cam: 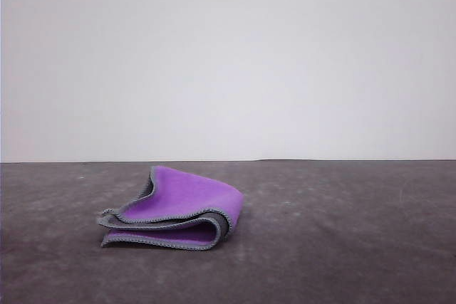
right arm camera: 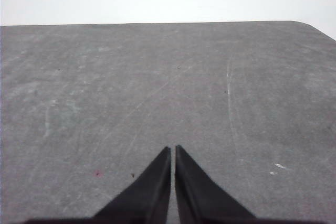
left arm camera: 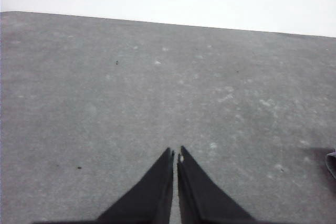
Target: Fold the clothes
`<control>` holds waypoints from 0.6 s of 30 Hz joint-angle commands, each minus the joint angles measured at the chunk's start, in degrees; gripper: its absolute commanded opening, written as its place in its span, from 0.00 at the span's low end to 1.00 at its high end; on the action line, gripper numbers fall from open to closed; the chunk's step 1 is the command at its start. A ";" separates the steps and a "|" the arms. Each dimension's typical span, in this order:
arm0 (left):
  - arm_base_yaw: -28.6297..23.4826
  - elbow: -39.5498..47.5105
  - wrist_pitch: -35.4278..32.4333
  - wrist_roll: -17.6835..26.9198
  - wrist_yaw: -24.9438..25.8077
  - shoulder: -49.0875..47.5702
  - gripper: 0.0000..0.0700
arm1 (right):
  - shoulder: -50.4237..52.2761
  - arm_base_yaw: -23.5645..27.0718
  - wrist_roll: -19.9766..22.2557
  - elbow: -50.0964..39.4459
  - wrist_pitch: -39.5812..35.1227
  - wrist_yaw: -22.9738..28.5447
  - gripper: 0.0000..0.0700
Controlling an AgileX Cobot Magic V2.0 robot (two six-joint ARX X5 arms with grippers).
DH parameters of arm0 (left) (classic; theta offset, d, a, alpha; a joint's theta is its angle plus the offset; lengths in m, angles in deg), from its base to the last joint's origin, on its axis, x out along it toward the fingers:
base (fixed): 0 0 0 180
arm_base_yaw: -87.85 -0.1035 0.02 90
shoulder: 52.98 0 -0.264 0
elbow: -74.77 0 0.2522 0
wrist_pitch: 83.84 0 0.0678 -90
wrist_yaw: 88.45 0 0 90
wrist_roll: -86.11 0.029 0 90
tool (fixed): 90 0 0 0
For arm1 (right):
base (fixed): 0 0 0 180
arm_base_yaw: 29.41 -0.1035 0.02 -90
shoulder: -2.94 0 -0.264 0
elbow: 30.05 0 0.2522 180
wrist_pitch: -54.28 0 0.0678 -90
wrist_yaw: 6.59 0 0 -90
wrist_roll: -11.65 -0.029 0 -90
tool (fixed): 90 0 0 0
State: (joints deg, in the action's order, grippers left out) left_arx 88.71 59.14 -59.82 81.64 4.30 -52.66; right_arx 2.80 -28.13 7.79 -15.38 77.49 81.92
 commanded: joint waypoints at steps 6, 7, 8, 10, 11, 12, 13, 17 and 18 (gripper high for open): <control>-0.11 1.16 0.33 0.39 -0.15 -0.08 0.00 | -0.07 0.00 -0.59 -0.20 -0.68 0.03 0.02; -0.11 1.16 0.33 0.39 -0.15 -0.09 0.00 | -0.07 0.00 -0.59 -0.20 -0.68 0.03 0.02; -0.11 1.16 0.33 0.39 -0.15 -0.09 0.00 | -0.07 0.00 -0.59 -0.20 -0.68 0.03 0.02; -0.11 1.16 0.33 0.39 -0.15 -0.07 0.00 | -0.07 0.00 -0.59 -0.20 -0.68 0.03 0.02; -0.11 1.16 0.33 0.39 -0.15 -0.07 0.00 | -0.07 0.00 -0.59 -0.20 -0.68 0.03 0.02; -0.11 1.16 0.33 0.39 -0.15 -0.07 0.00 | -0.07 0.00 -0.59 -0.20 -0.68 0.03 0.02; -0.11 1.16 0.33 0.39 -0.15 -0.08 0.00 | -0.07 0.00 -0.59 -0.20 -0.68 0.03 0.02; -0.11 1.16 0.33 0.39 -0.15 -0.07 0.00 | -0.07 0.00 -0.59 -0.20 -0.68 0.03 0.02; -0.11 1.16 0.33 0.39 -0.15 -0.07 0.00 | -0.07 0.00 -0.59 -0.20 -0.68 0.03 0.02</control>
State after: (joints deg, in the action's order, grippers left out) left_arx 88.71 59.14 -59.82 81.64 4.30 -52.66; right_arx 2.80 -28.13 7.79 -15.38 77.49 81.93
